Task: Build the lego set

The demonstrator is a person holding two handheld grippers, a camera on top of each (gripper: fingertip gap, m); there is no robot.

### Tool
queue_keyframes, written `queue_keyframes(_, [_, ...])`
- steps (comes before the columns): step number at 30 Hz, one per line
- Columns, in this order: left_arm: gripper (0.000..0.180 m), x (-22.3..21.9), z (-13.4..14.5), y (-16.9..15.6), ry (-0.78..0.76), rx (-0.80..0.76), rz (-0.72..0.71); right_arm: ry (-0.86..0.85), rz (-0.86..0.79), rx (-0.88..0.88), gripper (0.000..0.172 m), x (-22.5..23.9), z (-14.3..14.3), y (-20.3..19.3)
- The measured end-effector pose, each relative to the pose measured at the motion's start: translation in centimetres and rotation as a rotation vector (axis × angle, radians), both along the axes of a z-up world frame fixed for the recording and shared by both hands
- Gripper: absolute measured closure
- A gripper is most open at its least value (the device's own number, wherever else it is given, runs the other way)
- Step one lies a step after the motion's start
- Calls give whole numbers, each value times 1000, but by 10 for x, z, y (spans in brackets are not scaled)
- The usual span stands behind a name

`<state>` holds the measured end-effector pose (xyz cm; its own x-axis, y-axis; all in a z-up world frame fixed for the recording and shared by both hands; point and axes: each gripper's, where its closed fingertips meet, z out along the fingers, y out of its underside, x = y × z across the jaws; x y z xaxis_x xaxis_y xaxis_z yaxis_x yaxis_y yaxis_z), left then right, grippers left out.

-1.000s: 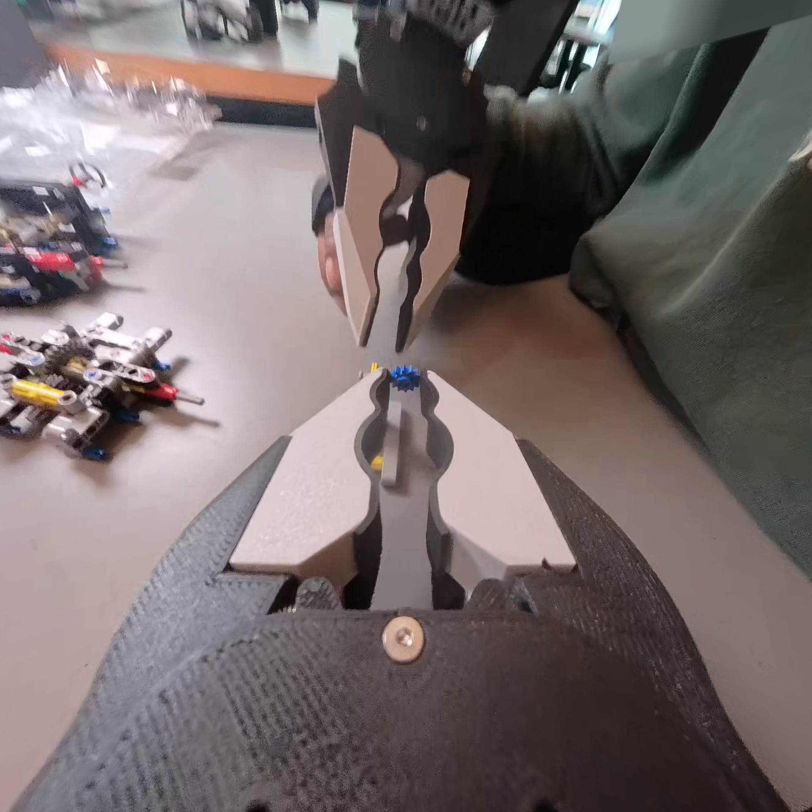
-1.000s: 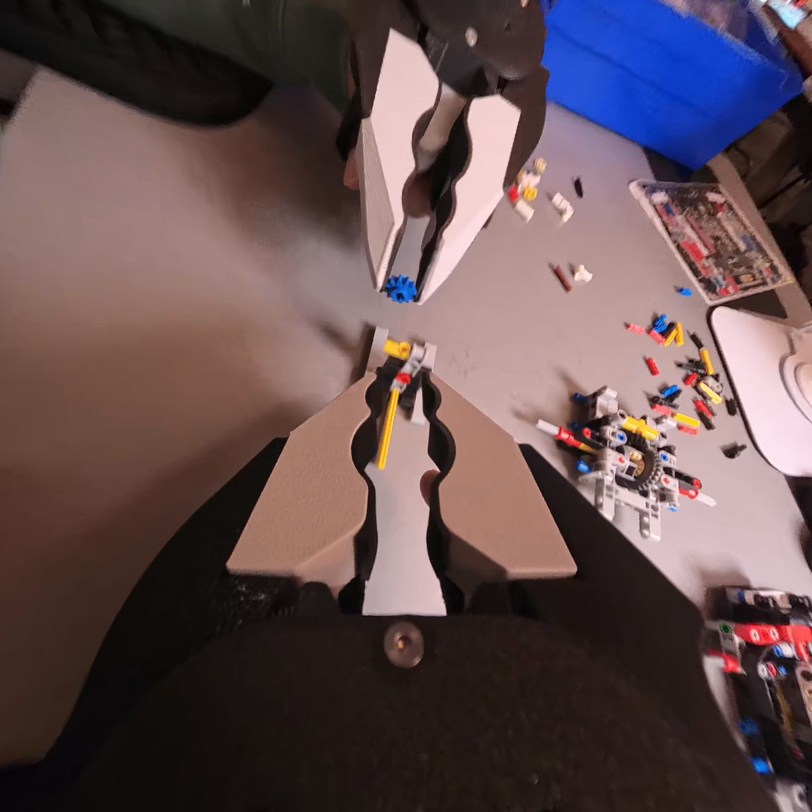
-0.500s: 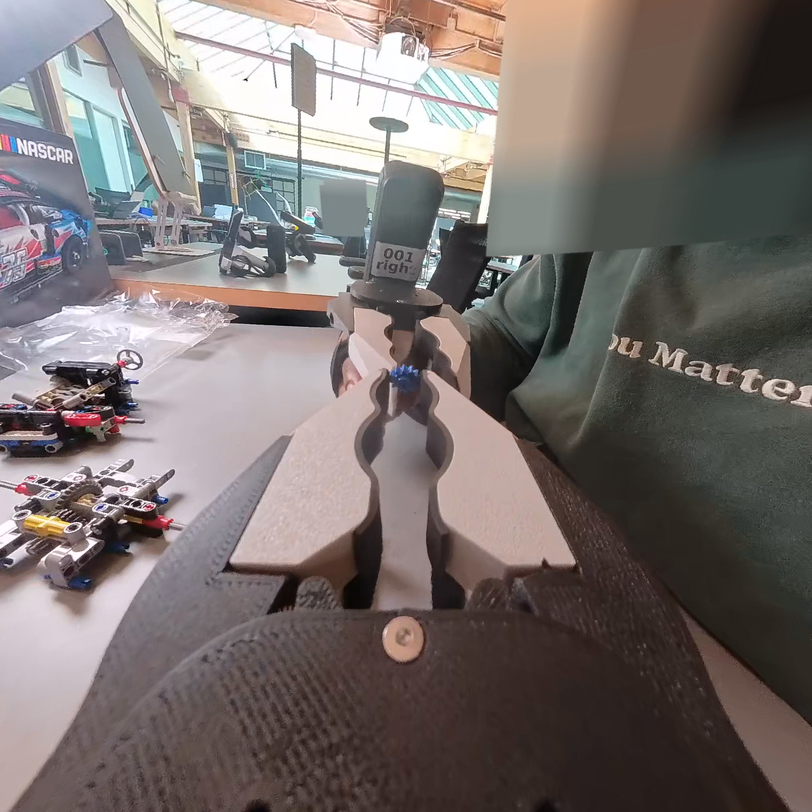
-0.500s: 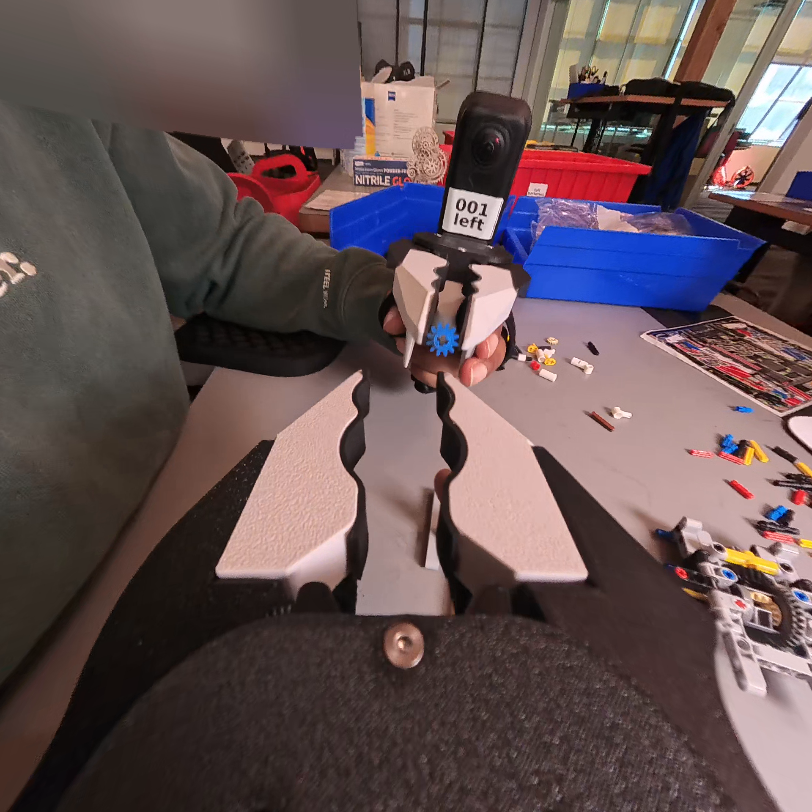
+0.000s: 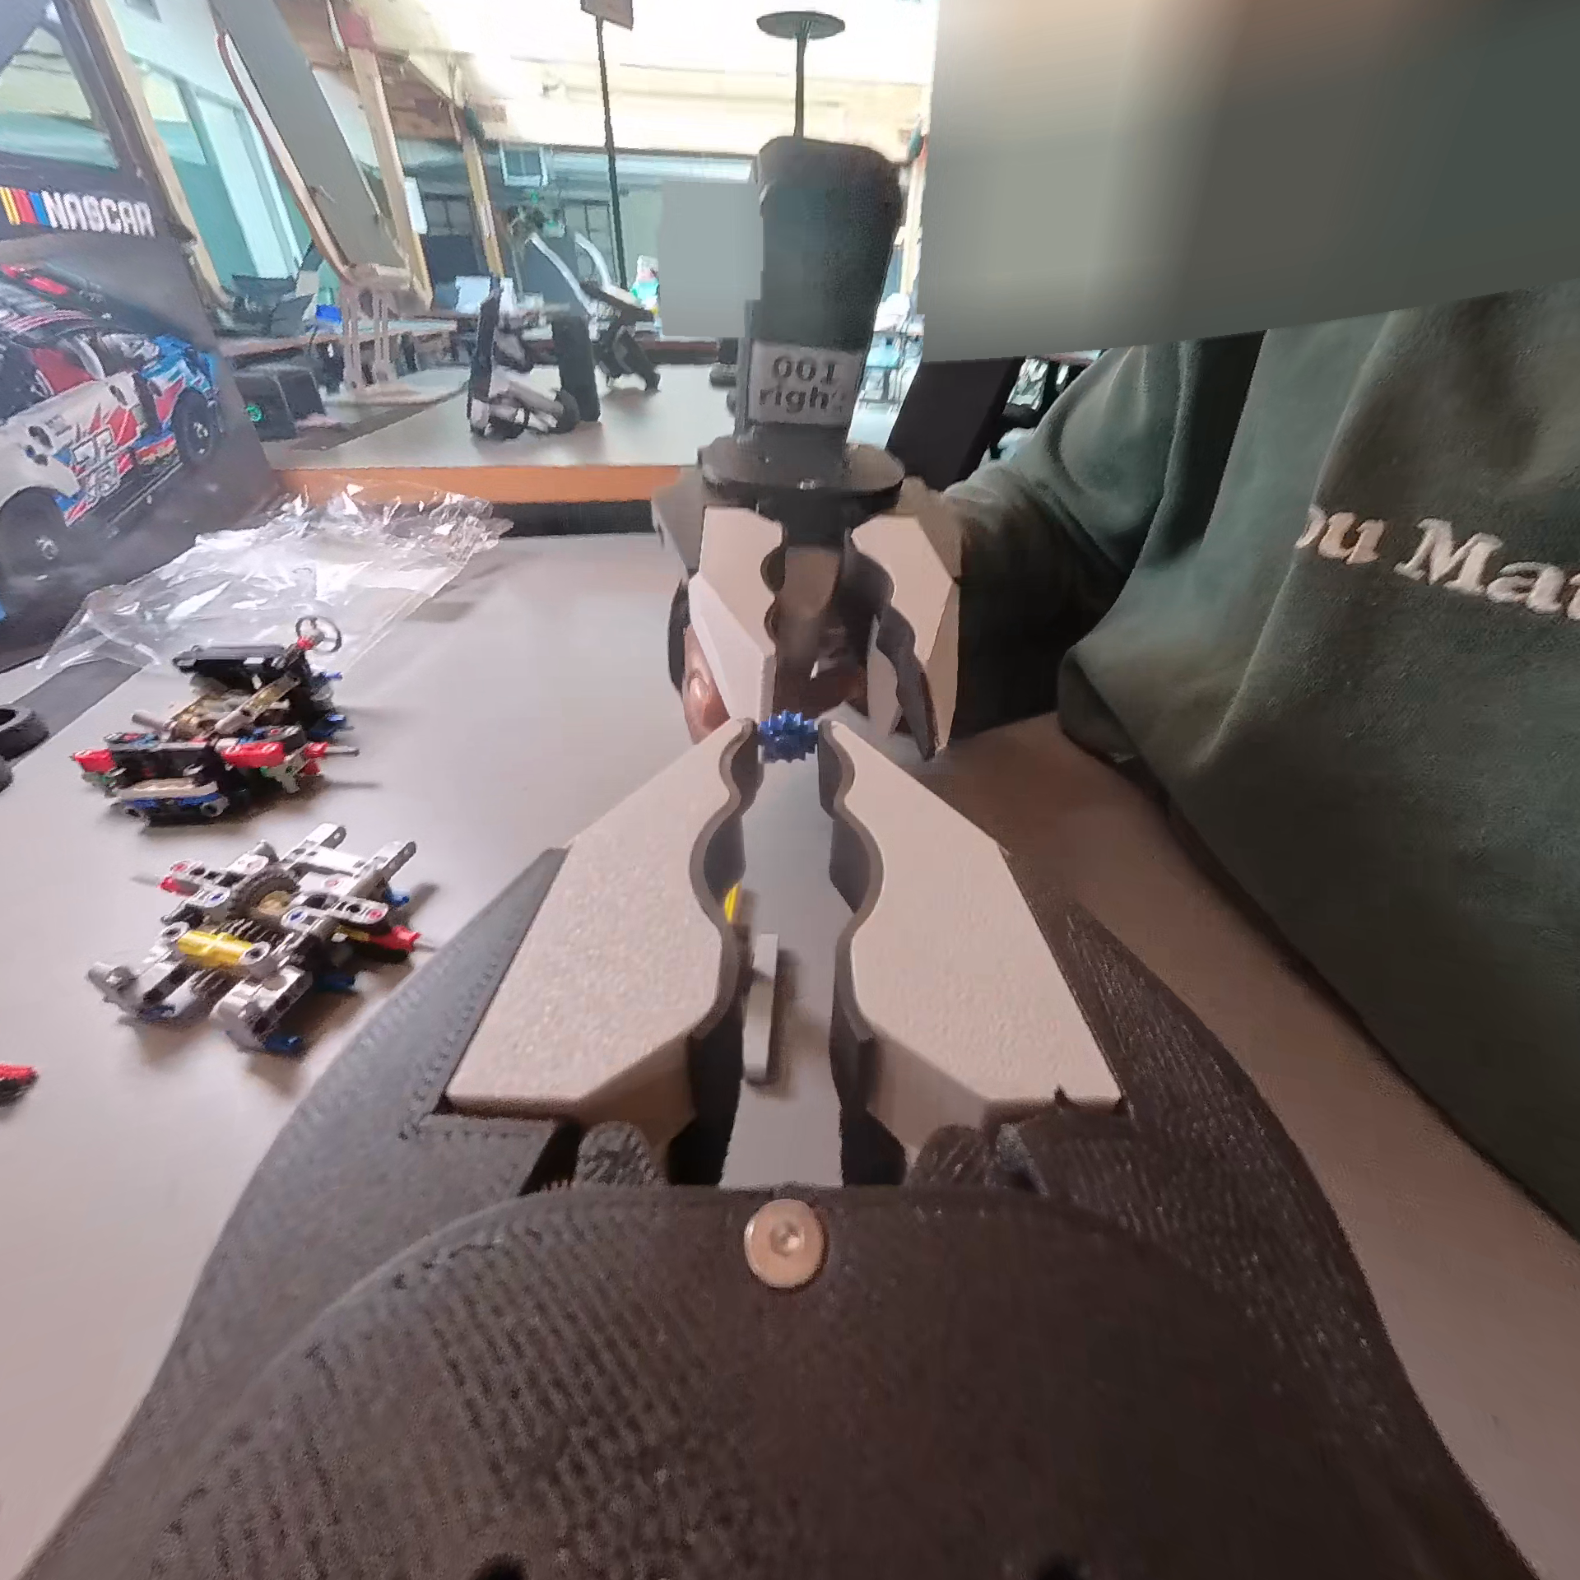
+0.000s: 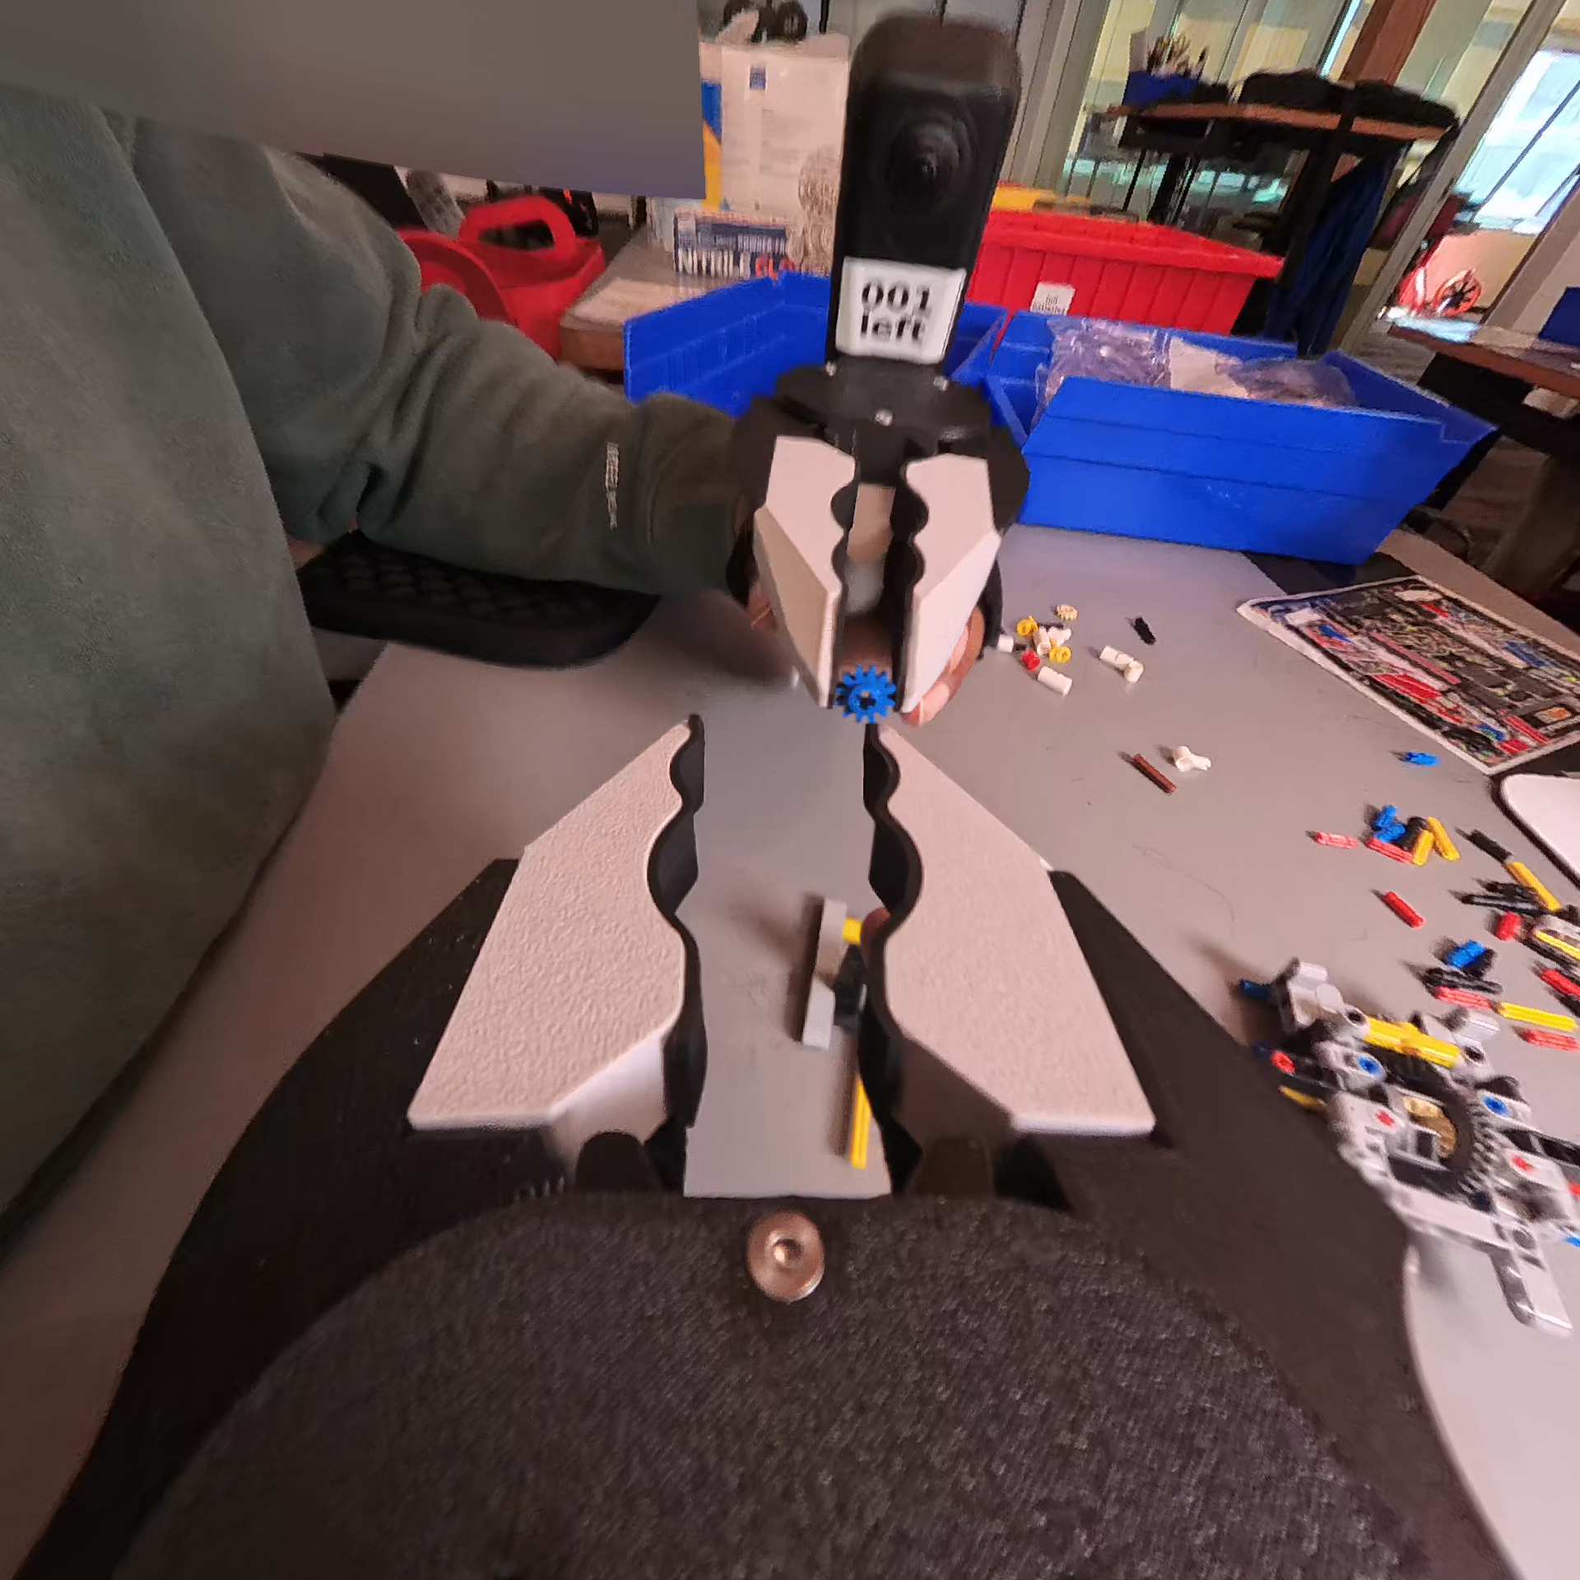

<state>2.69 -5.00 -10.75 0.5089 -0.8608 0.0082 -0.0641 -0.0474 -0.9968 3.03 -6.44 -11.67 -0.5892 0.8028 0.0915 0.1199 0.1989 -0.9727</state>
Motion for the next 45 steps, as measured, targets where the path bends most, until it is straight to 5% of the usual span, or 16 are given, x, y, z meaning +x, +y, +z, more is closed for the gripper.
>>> queue_keyframes(8, [169, -5, -67, 15, 311, -124, 80, -263, -74, 252, 150, 19, -58, 48])
queue_keyframes(13, [168, -4, -85, 21, 426, -146, 84, -403, -96, 367, 154, 26, -90, 63])
queue_keyframes(30, [168, -3, -108, 23, 558, -216, 48, -471, -86, 509, 165, 25, -104, 57])
queue_keyframes(45, [168, -2, -109, 21, 549, -239, 35, -565, -69, 410, 169, 19, -105, 58])
